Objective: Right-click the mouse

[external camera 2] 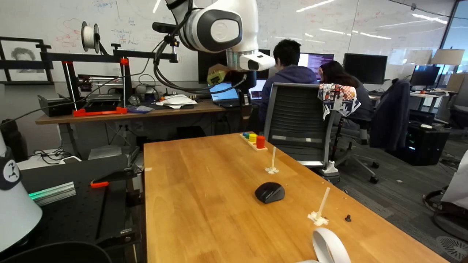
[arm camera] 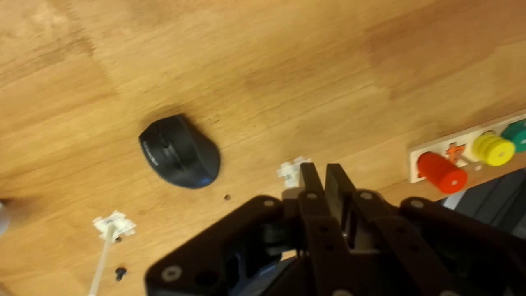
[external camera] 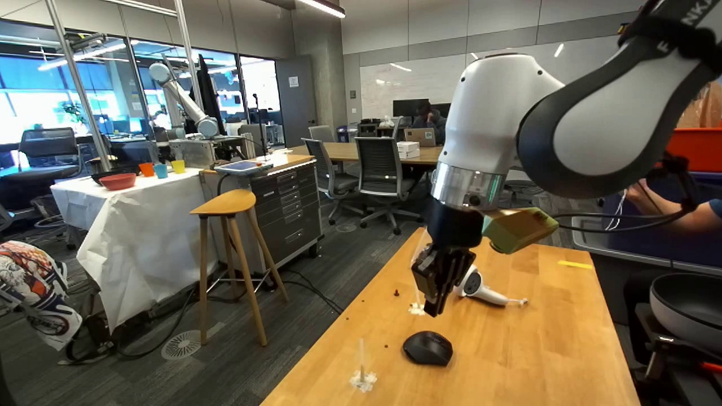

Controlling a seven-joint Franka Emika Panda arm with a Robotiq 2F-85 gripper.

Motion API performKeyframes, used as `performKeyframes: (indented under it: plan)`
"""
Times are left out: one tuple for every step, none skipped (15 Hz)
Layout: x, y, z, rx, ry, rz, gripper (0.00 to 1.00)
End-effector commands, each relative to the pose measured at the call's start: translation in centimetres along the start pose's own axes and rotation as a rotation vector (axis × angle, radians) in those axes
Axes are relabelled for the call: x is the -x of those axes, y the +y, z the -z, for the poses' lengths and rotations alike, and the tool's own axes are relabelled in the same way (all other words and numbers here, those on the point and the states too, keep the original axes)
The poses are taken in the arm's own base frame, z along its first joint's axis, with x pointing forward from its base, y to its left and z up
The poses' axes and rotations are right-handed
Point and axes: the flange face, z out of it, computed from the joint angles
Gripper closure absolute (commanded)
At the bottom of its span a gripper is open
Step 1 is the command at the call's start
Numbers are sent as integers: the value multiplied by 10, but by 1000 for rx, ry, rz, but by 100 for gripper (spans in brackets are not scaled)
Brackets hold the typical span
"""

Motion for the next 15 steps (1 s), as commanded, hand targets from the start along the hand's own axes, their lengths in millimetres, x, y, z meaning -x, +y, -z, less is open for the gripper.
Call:
performKeyframes:
  plan:
    - [15, -9, 29, -90, -89, 55, 86]
    - [18, -10, 34, -85, -126, 65, 87]
    - [20, -8, 37, -65, -160, 62, 87]
    - [22, -4, 40, -28, -209, 59, 87]
    - [24, 0, 43, 12, -237, 50, 86]
    - [26, 3, 47, 46, -262, 56, 86]
    - [28, 6, 52, 81, -272, 67, 86]
    - [28, 9, 57, 112, -280, 79, 87]
    - [29, 11, 64, 135, -284, 94, 86]
    - [30, 11, 69, 152, -282, 107, 87]
    - [30, 11, 76, 167, -277, 123, 85]
    - [30, 11, 82, 180, -269, 132, 80]
    - [31, 11, 88, 191, -260, 144, 60]
    - [31, 12, 93, 194, -243, 156, 58]
    - [31, 12, 98, 204, -234, 164, 50]
